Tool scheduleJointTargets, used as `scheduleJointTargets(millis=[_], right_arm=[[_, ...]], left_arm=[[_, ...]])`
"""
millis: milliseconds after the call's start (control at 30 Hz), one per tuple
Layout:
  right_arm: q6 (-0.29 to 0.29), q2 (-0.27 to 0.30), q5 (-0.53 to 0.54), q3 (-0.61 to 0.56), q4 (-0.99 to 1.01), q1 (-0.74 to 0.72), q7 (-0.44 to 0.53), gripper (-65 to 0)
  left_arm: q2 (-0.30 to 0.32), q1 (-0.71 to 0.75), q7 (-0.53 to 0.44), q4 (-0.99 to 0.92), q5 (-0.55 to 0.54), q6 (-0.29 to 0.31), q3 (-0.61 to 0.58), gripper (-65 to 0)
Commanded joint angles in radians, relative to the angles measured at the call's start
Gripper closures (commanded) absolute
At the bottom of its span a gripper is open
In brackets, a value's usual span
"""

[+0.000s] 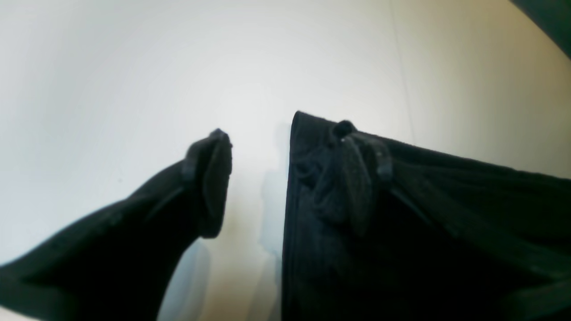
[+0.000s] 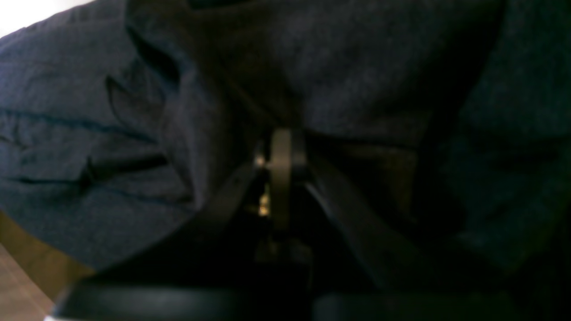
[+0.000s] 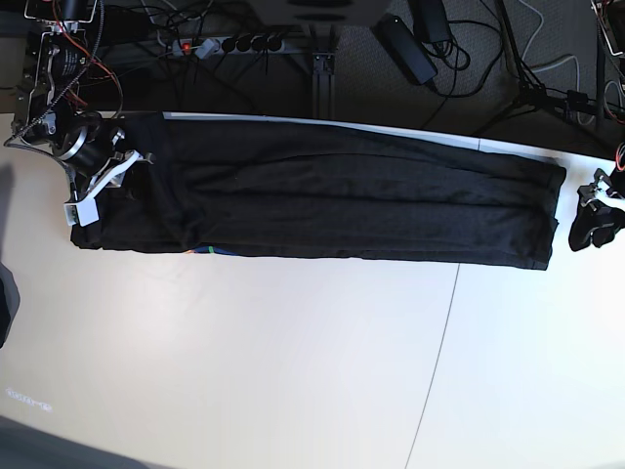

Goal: Fold the T-shirt properly
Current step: 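Adjust the left gripper's grip on its end of the strip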

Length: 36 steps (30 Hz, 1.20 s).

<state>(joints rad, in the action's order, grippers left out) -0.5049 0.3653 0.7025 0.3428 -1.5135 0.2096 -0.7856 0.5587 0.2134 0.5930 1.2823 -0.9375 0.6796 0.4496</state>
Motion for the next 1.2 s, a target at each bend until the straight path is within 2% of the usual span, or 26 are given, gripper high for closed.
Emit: scheduleJointTargets(millis=[0, 167, 467, 700, 833, 1167], right_arm=[[-0.079, 0.014, -0.006, 0.005, -0.005, -0.004, -0.007, 0.0], [-0.079, 0.014, -0.003, 0.005, -0.004, -0.004, -0.007, 0.0], [-0.079, 0.014, -0.003, 0.005, -0.005, -0.004, -0.007, 0.0], [-0.079, 0.014, -0.003, 0.005, -0.005, -0.004, -0.007, 0.0], [-0.079, 0.014, -0.003, 0.005, -0.005, -0.004, -0.008, 0.0], [-0.079, 0.014, -0.003, 0.005, -0.005, -0.004, -0.008, 0.0]], left_arm=[[0.016, 0.003, -0.021, 0.011, -0.017, 0.019, 0.007, -43.2], [0.006, 0.026, -0.019, 0.011, -0.024, 0.019, -0.001, -43.2], [0.006, 0.024, -0.033, 0.011, -0.014, 0.019, -0.087, -43.2], [0.006, 0.019, -0.061, 0.006, 0.042, 0.019, -0.090, -43.2], [0.007, 0.015, -0.096, -0.048, 0.045, 0.019, -0.090, -43.2], [0.006, 0.000, -0.096, -0.106, 0.042, 0.019, -0.091, -43.2]])
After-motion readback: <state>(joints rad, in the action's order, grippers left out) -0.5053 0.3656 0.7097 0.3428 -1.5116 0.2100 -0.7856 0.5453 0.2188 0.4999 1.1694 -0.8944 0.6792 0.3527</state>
